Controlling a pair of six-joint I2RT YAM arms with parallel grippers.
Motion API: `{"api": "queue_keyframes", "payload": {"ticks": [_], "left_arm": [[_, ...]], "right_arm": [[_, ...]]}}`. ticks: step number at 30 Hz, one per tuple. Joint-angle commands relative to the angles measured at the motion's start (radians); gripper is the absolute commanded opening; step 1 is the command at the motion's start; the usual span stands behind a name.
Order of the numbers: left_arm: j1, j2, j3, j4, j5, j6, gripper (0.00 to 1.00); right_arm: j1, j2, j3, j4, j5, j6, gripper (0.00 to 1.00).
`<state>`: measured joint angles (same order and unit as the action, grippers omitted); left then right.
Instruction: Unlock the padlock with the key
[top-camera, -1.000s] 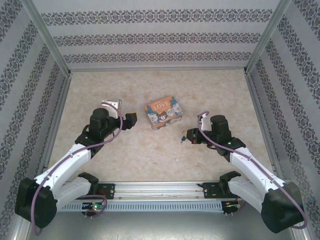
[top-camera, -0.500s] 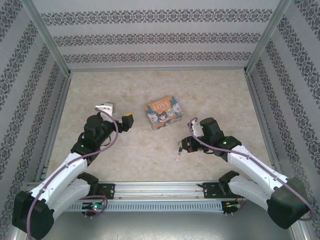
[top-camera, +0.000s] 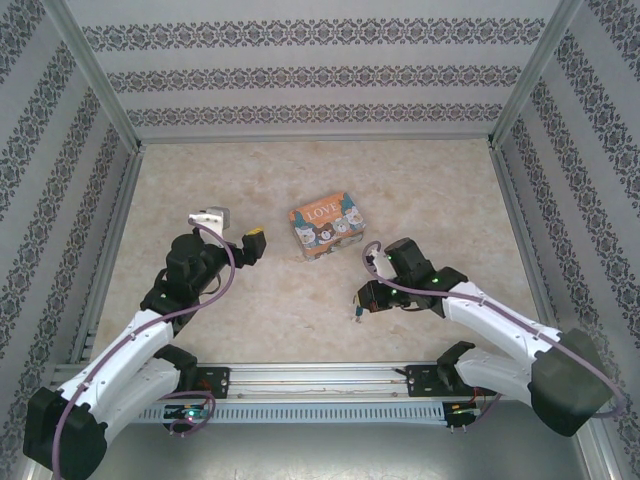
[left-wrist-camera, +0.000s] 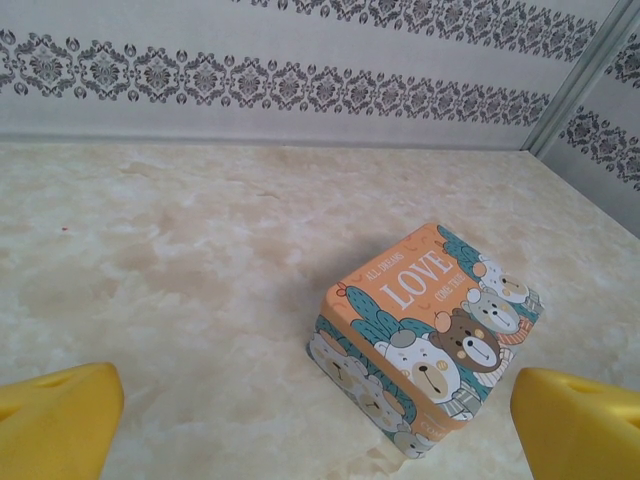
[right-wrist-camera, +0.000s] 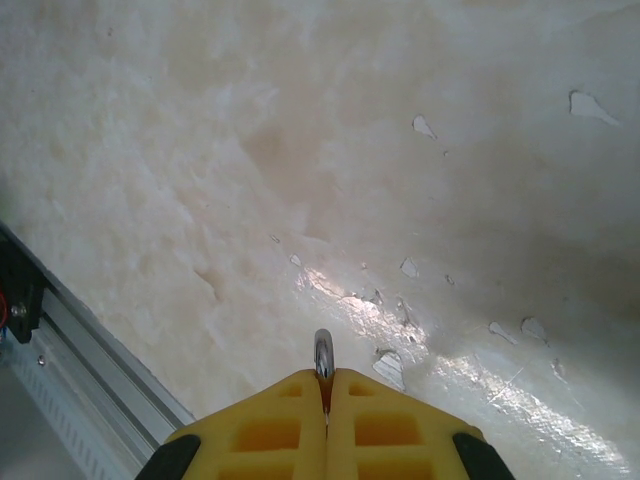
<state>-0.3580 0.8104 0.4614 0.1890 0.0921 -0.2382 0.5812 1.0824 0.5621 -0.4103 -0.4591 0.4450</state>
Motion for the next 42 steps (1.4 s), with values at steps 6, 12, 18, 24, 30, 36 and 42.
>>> {"api": "queue_keyframes", "payload": {"ticks": [6, 12, 18, 24, 30, 36, 42], "left_arm": [[0.013, -0.016, -0.017, 0.033, -0.020, 0.015, 0.99], [0.013, -0.016, -0.018, 0.033, -0.023, 0.016, 0.99], [0.013, -0.015, -0.017, 0.027, -0.025, 0.022, 0.99], [0.013, -0.013, -0.015, 0.026, -0.026, 0.024, 0.99], [0.014, -0.010, -0.009, 0.021, -0.027, 0.026, 0.99], [0.013, -0.005, -0.004, 0.020, -0.028, 0.025, 0.99], [0.014, -0.002, -0.001, 0.020, -0.027, 0.025, 0.99]], "right_arm": [[0.026, 0.079, 0.041, 0.036, 0.006, -0.012, 0.00], [0.029, 0.149, 0.048, 0.081, -0.015, -0.014, 0.00], [0.032, 0.220, 0.057, 0.140, -0.036, -0.010, 0.00], [0.034, 0.283, 0.070, 0.187, -0.057, -0.011, 0.00], [0.035, 0.342, 0.091, 0.202, -0.065, -0.029, 0.00], [0.037, 0.381, 0.103, 0.221, -0.067, -0.038, 0.00], [0.040, 0.412, 0.107, 0.227, -0.063, -0.043, 0.02]]}}
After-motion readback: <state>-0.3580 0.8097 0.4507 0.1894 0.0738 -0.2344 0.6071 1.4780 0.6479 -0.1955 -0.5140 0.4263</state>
